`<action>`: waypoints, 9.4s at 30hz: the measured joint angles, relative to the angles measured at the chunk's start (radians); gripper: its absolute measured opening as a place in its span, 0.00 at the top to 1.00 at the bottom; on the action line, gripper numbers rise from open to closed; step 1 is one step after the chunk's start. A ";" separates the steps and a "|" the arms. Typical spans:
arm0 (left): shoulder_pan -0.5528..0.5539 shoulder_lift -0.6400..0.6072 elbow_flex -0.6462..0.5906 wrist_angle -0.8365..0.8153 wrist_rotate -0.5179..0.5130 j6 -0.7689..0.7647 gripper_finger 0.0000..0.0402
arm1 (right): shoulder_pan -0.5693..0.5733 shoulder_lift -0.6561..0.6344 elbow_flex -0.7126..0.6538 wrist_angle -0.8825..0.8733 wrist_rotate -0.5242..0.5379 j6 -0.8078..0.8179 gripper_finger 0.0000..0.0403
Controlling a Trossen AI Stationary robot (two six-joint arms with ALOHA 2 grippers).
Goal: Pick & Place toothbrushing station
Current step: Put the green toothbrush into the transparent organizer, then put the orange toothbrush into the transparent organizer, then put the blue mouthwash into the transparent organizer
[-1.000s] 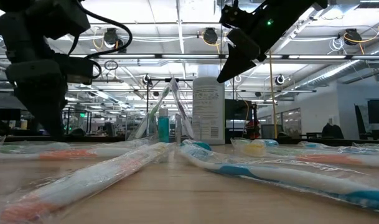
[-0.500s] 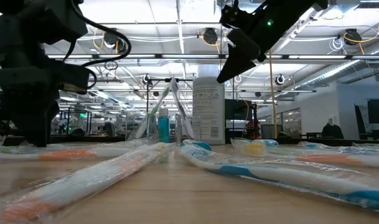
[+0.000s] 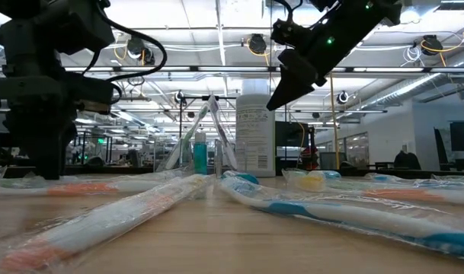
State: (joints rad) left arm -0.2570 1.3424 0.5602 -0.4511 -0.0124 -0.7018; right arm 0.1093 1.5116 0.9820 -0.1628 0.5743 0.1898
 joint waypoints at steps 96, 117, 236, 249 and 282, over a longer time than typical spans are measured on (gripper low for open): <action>0.412 0.366 0.503 0.472 -0.687 0.863 0.90 | -0.086 -0.001 -0.260 0.629 -0.003 -0.046 0.77; 0.209 0.200 0.727 -0.514 -0.594 0.610 0.58 | -0.086 -0.001 -0.260 0.628 -0.003 -0.052 0.77; 0.353 0.078 0.416 0.051 -0.734 0.498 0.74 | -0.097 0.000 -0.260 0.625 -0.002 -0.026 0.77; 0.259 0.076 0.551 -0.132 -0.750 0.543 0.62 | -0.124 0.000 -0.260 0.622 -0.001 -0.026 0.77; 0.189 0.281 0.558 0.006 -0.081 0.990 0.62 | -0.170 0.000 -0.260 0.561 -0.237 -0.026 0.77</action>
State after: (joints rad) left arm -0.0681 1.6229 1.1183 -0.4447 -0.0938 0.2878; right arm -0.0609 1.5112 0.7219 0.3984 0.3378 0.1638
